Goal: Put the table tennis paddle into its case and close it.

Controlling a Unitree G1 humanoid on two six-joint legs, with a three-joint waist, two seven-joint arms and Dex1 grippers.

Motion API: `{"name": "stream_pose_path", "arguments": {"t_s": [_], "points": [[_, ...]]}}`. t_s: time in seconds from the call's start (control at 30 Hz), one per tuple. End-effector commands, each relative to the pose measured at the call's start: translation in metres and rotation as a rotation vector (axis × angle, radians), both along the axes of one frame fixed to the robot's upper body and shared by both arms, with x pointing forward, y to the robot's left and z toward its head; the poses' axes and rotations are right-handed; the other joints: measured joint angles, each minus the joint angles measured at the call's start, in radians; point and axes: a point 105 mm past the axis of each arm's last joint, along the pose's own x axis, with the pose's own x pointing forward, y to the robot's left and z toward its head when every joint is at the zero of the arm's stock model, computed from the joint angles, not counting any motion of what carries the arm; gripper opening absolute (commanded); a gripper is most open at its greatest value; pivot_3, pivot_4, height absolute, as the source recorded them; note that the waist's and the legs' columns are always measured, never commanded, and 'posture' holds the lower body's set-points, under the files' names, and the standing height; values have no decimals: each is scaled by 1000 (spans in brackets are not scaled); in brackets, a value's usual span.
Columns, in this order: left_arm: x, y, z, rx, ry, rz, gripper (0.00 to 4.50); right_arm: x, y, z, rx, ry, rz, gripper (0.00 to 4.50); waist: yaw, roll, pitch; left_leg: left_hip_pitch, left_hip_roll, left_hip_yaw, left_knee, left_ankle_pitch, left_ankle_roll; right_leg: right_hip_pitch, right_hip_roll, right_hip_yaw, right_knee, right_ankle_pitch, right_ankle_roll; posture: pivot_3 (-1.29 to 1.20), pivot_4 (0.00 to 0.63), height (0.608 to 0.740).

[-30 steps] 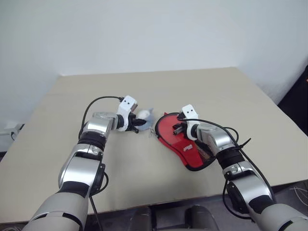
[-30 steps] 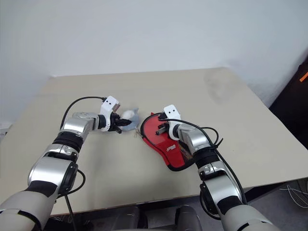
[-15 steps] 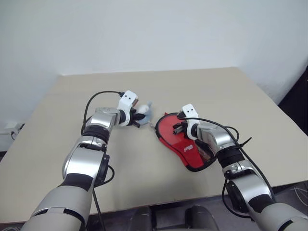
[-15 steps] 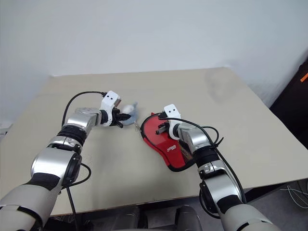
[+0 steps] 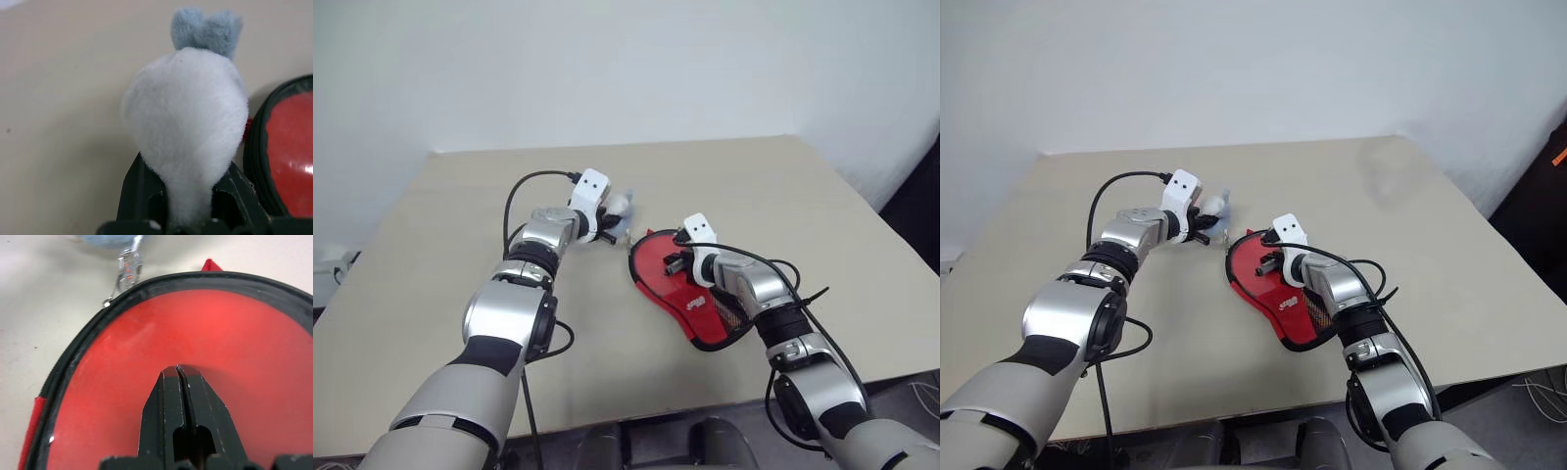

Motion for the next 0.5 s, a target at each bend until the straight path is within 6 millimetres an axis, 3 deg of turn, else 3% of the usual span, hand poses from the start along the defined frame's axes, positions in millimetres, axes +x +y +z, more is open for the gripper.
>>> {"name": "stream_pose_path", "arguments": {"t_s": [0.03,0.5], "points": [[13,-9,39,-27,-136,20,547,-16,-2,-27,-30,114,5,0,0,0,0,0,0,0,0,0,0,0,0,0,0,0,0,0,0,688],[11,-52,31,-60,-173,14,547,-21,-1,-25,-16,111,15,0,1,-1,0,-1,0,-2,-1,0,-1,1,-1,-3,-1,0,0,0,0,688]]}}
